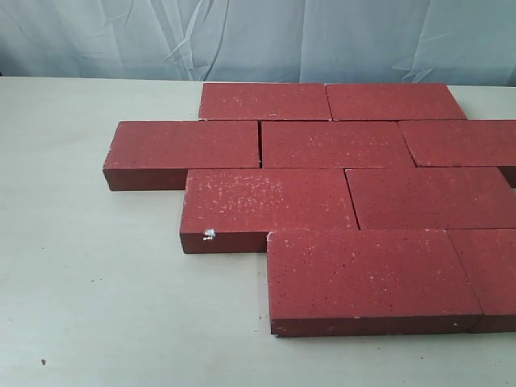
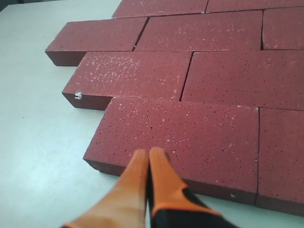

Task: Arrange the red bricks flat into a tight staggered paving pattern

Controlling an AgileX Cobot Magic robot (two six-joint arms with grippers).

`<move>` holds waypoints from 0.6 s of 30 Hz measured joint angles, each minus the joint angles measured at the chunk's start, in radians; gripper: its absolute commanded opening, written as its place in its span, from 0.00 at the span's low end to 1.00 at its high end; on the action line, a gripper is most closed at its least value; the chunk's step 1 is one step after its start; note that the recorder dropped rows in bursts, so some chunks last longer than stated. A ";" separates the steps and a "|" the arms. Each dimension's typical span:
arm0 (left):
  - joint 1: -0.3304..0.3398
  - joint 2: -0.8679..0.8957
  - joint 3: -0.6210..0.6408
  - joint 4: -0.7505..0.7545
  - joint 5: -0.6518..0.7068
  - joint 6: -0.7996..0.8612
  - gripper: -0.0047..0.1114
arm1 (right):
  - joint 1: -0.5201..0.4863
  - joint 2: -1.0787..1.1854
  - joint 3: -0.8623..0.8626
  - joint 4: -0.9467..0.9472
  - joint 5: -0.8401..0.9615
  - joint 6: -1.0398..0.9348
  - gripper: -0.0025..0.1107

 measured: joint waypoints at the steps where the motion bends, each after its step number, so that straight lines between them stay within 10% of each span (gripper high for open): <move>1: 0.000 0.000 0.000 0.000 0.000 0.000 0.04 | 0.000 -0.006 0.000 0.000 0.000 0.000 0.02; 18: 0.000 0.000 0.000 0.000 0.000 0.000 0.04 | 0.000 -0.155 0.000 -0.032 -0.174 0.002 0.02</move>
